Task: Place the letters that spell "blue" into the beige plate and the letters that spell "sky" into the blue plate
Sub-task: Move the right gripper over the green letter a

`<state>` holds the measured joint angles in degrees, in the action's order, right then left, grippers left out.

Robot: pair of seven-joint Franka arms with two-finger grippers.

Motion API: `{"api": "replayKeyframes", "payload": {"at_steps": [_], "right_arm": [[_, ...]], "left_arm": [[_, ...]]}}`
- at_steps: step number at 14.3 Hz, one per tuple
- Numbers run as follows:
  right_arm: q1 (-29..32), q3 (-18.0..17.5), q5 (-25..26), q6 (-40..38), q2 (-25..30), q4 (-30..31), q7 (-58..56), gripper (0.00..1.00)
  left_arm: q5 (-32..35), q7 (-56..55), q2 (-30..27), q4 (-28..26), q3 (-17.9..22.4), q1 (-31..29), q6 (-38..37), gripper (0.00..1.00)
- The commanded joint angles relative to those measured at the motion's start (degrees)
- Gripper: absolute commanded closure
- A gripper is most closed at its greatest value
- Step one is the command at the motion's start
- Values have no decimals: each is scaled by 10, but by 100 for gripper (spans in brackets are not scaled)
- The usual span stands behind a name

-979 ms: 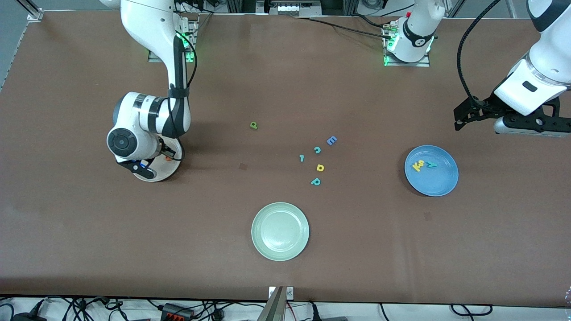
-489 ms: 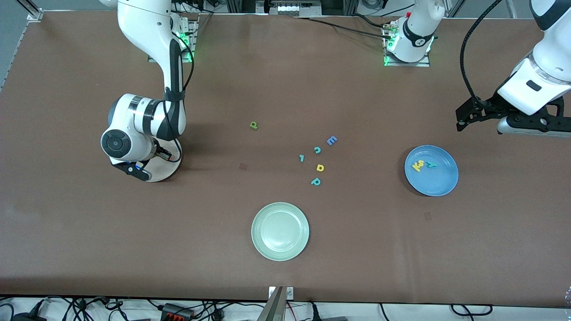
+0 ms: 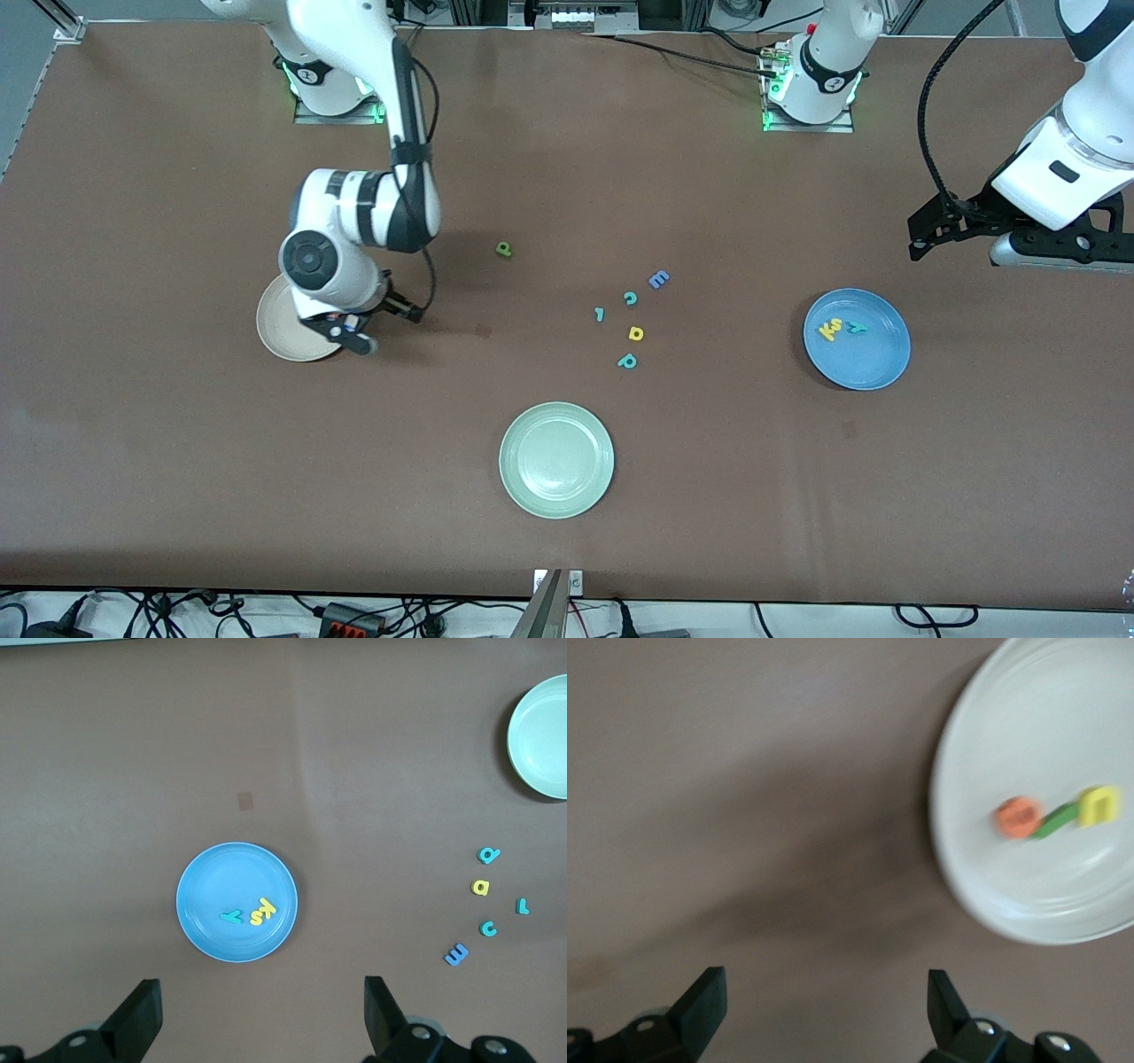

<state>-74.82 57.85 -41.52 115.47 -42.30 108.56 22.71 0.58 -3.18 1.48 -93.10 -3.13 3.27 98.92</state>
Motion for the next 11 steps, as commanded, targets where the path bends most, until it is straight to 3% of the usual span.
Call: {"api": "replayKeyframes", "payload": {"at_steps": [1,5,11], "right_arm": [[-46,3,-25,22,4,11,5,0],[-138,4,-50,61,6,35,33,0],[-188,-14,-129,159,2,81,100,0]], "left_arm": [[-8,-3,10,21,0,-2,-20,0],[-10,-3,10,22,-1,-1,-24,0],[-10,-3,10,22,-1,0,-26,0]]}}
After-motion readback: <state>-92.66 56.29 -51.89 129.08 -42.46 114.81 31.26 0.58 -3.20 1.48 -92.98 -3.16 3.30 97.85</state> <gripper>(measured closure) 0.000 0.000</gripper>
